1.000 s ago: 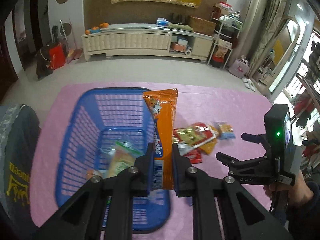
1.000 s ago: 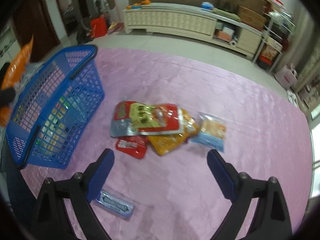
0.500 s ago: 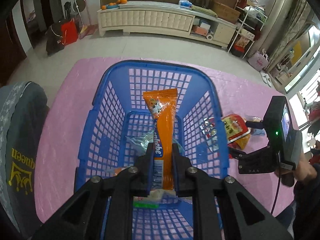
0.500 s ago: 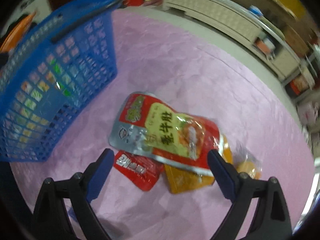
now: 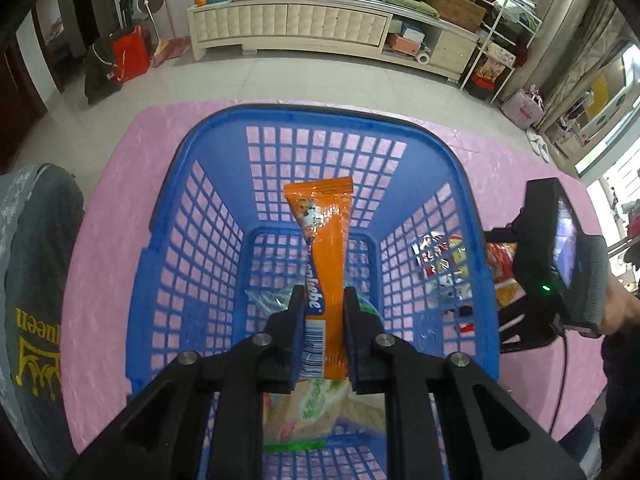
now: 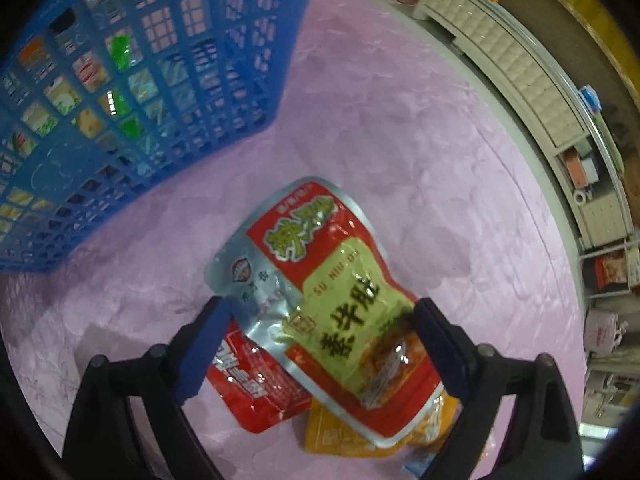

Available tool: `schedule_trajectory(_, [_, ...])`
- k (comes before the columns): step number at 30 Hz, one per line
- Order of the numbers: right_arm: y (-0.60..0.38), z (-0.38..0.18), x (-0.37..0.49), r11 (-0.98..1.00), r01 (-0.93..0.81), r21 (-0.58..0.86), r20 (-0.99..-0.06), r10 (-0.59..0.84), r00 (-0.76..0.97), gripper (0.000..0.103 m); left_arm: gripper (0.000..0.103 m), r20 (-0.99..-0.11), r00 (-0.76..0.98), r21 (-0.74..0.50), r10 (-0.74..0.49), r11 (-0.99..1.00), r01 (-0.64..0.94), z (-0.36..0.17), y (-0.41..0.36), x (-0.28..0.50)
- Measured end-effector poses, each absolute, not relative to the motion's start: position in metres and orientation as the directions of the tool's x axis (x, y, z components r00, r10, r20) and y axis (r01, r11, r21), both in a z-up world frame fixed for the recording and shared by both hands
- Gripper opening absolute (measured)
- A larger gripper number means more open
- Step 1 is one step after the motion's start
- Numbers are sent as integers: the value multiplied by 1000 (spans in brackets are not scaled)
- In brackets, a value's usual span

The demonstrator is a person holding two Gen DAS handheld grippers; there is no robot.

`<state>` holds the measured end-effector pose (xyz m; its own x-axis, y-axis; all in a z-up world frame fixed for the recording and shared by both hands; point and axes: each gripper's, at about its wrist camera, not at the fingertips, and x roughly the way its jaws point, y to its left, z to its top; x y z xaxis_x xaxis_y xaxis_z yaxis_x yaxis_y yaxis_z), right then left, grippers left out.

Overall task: Organize snacks
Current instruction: 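Carry the sausage stick into the basket and open the left gripper while the right grasps the red-silver jerky bag, then carry the red-silver jerky bag over the basket and open the right gripper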

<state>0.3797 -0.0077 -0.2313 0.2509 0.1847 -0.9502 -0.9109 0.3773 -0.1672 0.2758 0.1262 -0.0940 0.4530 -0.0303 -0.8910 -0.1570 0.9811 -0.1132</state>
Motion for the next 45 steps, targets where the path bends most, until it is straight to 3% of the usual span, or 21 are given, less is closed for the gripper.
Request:
schedule_trajectory(2, [-8,-229,378,379,-914,-141,-949,210,234,71,20,-893,450,-99,-19,983,-155,-96,127,279])
schedule_trajectory(5, [-12,-225,374,390,-912,-128,-944,234,232,63,63,-902,431,-94,-4,978,-188,-101,131,281])
schedule_trajectory(12, [-20,-203,362,444,-886,-136,-921,273,278,33,63,-893,449,-125,-23,972,-198,-101,135,263])
schedule_trajectory(18, [-28,-189,343,513,-841,-173,-894,277,352,22,63,-871,491,-125,-12,972,-198,-89,134,234])
schedule_trajectory(30, [-54,-122,298,638,-750,-173,-822,325,467,12,63,-828,560,-144,-30,976,-161,-57,123,194])
schedule_trajectory(45, [-27,-50,245,629,-740,-239,-725,391,567,11,63,-780,625,-156,-34,978,-141,-26,137,158])
